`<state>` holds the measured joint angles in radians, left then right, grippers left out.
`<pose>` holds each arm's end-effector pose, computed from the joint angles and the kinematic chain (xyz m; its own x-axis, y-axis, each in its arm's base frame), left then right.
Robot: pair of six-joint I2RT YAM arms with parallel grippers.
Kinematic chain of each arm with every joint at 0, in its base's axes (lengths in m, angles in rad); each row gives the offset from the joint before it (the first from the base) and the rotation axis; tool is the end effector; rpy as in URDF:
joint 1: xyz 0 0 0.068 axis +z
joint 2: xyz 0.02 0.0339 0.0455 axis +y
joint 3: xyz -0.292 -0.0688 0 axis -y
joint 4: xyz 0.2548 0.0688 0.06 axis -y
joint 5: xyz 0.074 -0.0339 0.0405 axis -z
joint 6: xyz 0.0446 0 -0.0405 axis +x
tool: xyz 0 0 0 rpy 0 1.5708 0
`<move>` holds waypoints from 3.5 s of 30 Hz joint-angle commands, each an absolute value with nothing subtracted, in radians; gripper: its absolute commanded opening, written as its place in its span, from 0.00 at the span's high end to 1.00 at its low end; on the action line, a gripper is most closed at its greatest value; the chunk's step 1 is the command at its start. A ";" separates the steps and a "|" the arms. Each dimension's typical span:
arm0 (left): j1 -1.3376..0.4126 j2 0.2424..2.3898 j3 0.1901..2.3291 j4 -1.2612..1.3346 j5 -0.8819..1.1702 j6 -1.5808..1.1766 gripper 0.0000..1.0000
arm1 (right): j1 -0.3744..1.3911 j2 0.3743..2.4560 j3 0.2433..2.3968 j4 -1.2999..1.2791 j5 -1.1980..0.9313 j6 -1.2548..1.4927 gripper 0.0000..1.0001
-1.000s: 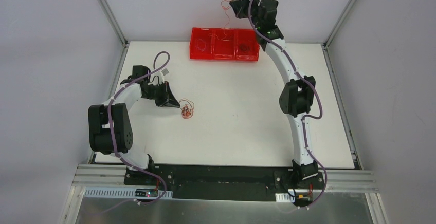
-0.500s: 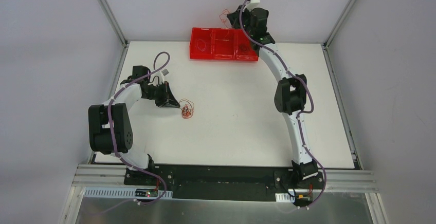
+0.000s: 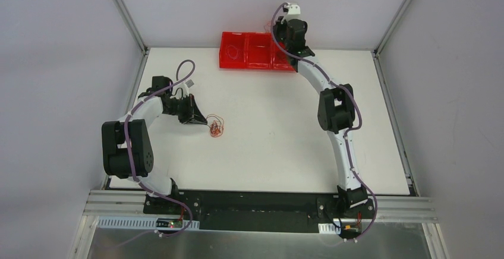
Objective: Untangle the cables
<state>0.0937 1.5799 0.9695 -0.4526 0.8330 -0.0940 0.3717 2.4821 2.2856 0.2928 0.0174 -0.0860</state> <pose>0.3181 -0.0033 0.2177 -0.8939 -0.1474 -0.4234 0.2123 0.6926 -0.6894 0.5877 0.2282 0.3129 0.1191 -0.0458 -0.9918 -0.3380 0.9374 -0.0838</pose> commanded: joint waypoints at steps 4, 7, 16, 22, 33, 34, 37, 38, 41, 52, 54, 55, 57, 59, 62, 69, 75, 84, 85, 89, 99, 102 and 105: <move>0.105 1.565 0.968 -0.463 0.854 -0.078 0.99 | 0.380 2.295 2.116 0.350 -0.036 -0.077 1.00; 0.106 1.567 0.970 -0.465 0.853 -0.078 0.99 | 0.382 2.305 2.128 0.342 -0.126 -0.019 1.00; 0.110 1.574 0.971 -0.468 0.855 -0.076 0.99 | 0.405 2.522 2.431 0.257 -0.123 -0.014 1.00; 0.114 1.562 0.967 -0.476 0.867 -0.071 0.99 | 0.417 2.549 2.439 0.268 -0.099 -0.081 0.76; 0.050 1.545 0.985 -0.479 0.932 -0.093 1.00 | 0.370 2.231 2.145 0.142 -0.225 -0.067 0.47; 0.027 1.546 0.990 -0.479 0.932 -0.093 1.00 | 0.363 2.187 2.117 0.081 -0.287 -0.057 0.44; -0.071 1.578 1.030 -0.480 0.966 -0.118 1.00 | 0.344 2.051 2.013 -0.178 -0.533 -0.054 0.36; -0.125 1.589 1.058 -0.478 0.985 -0.136 1.00 | 0.342 2.018 1.975 -0.255 -0.591 -0.074 0.35; -0.229 1.587 1.119 -0.411 1.107 -0.224 1.00 | 0.341 1.936 1.871 -0.494 -0.689 -0.135 0.33; -0.165 1.676 1.014 -0.187 1.081 -0.485 1.00 | 0.322 1.822 1.530 -0.737 -0.742 -0.171 0.28; -0.163 1.757 1.001 -0.230 1.053 -0.462 1.00 | 0.332 1.845 1.529 -0.752 -0.719 -0.158 0.31; -0.164 1.788 0.992 -0.232 1.049 -0.463 1.00 | 0.341 1.857 1.525 -0.756 -0.702 -0.155 0.32; -0.163 1.831 0.978 -0.235 1.022 -0.453 1.00 | 0.362 1.874 1.513 -0.763 -0.672 -0.150 0.34; -0.163 1.860 0.994 -0.284 0.983 -0.411 1.00 | 0.383 1.889 1.503 -0.764 -0.648 -0.142 0.36; -0.159 1.890 1.014 -0.332 0.948 -0.381 1.00 | 0.412 1.906 1.490 -0.730 -0.639 -0.096 0.39; -0.156 1.899 1.002 -0.385 0.893 -0.329 1.00 | 0.518 1.985 1.541 -0.602 -0.595 0.029 0.40; -0.156 1.896 0.998 -0.393 0.893 -0.318 1.00 | 0.602 2.090 1.628 -0.495 -0.422 -0.006 0.36; -0.154 1.875 0.998 -0.416 0.893 -0.296 1.00 | 0.709 2.220 1.755 -0.566 -0.219 -0.101 0.38; -0.151 1.864 0.996 -0.419 0.895 -0.296 1.00 | 0.719 2.225 1.755 -0.577 -0.188 -0.122 0.40; -0.104 1.835 0.977 -0.425 0.915 -0.308 1.00 | 0.739 2.216 1.711 -0.608 -0.047 -0.224 0.61; 0.070 1.739 0.949 -0.594 0.904 -0.164 1.00 | 0.550 2.044 1.550 -0.653 0.147 -0.345 0.95; 0.110 1.710 0.961 -0.664 0.886 -0.107 1.00 | 0.445 2.006 1.531 -0.685 0.139 -0.356 0.93; 0.146 1.689 0.976 -0.714 0.860 -0.059 1.00 | 0.357 1.966 1.519 -0.719 0.100 -0.360 0.93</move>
